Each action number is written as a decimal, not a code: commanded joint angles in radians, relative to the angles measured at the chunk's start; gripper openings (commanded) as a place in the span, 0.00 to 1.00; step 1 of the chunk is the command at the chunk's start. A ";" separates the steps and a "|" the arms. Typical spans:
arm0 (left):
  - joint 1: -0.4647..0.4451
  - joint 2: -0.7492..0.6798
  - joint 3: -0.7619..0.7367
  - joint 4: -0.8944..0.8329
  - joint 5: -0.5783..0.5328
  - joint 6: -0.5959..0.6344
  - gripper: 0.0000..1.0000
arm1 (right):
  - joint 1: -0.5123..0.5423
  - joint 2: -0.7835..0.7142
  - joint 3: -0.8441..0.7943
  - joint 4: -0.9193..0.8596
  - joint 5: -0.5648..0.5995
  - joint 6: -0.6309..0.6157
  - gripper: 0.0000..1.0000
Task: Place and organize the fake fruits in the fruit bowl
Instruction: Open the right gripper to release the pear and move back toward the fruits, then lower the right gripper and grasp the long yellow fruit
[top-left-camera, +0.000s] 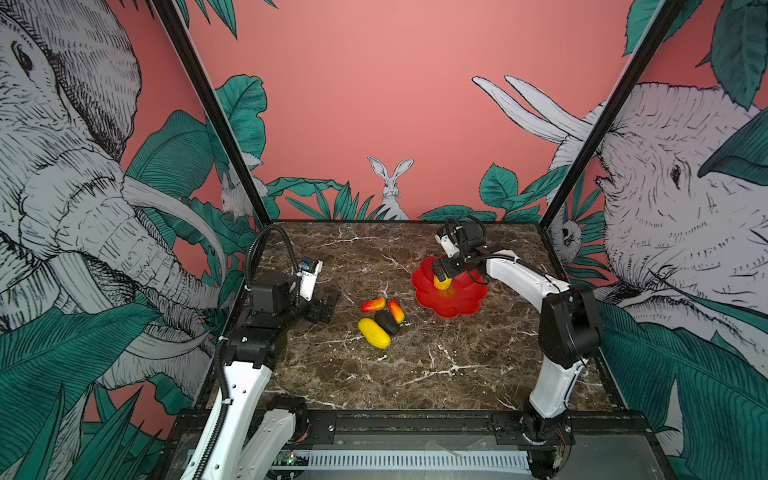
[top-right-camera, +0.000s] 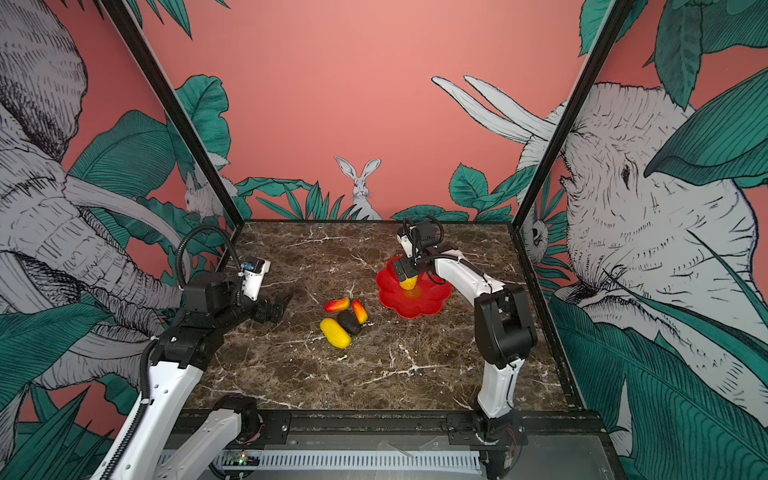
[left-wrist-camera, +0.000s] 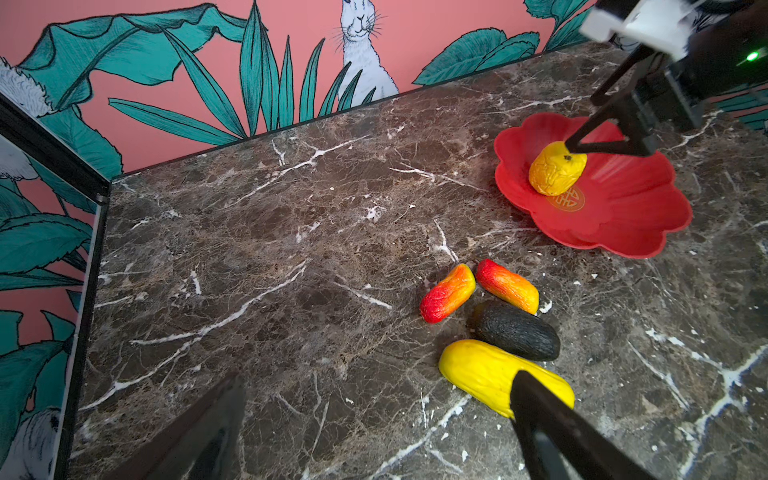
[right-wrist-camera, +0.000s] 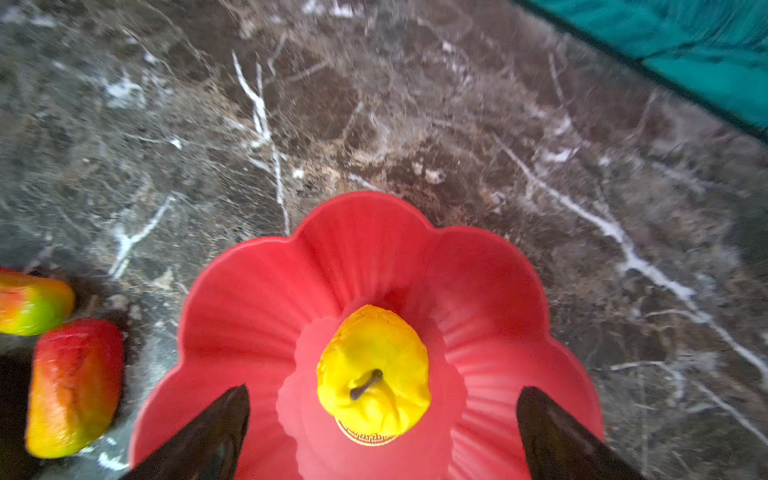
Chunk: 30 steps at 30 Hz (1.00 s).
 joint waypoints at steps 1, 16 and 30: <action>0.002 -0.019 0.001 -0.005 0.007 0.015 1.00 | 0.057 -0.085 0.011 -0.037 0.023 -0.059 0.99; 0.001 -0.005 0.004 -0.012 0.010 0.016 1.00 | 0.420 -0.035 -0.012 0.032 -0.105 -0.004 0.99; 0.001 -0.010 0.001 -0.012 0.012 0.018 1.00 | 0.570 0.184 0.080 0.037 -0.118 0.011 0.99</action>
